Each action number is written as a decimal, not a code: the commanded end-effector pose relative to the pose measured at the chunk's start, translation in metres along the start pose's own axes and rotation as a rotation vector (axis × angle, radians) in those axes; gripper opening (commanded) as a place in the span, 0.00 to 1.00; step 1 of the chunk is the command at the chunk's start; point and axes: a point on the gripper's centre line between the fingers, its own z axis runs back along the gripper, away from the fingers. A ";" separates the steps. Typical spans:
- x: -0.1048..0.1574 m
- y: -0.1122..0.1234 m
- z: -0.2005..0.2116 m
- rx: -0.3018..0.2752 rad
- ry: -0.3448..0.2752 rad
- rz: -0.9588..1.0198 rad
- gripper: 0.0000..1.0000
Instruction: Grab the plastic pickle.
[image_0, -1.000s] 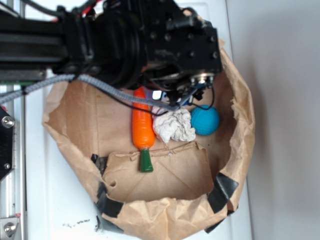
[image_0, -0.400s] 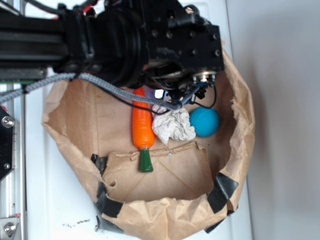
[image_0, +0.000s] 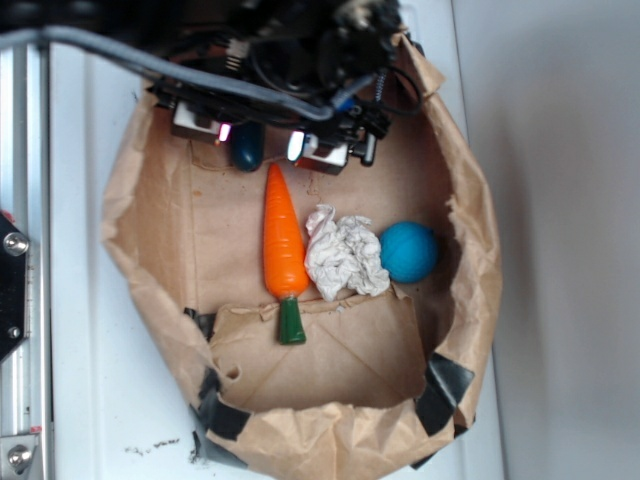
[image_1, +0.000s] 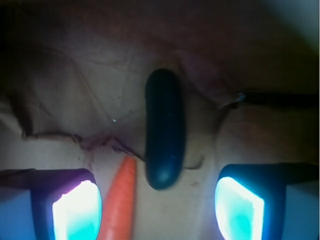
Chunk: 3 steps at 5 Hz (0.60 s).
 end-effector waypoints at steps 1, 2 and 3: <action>0.005 0.023 -0.012 -0.145 -0.125 0.026 1.00; 0.003 0.013 -0.026 -0.140 -0.181 0.054 1.00; 0.004 -0.001 -0.038 -0.120 -0.218 0.091 1.00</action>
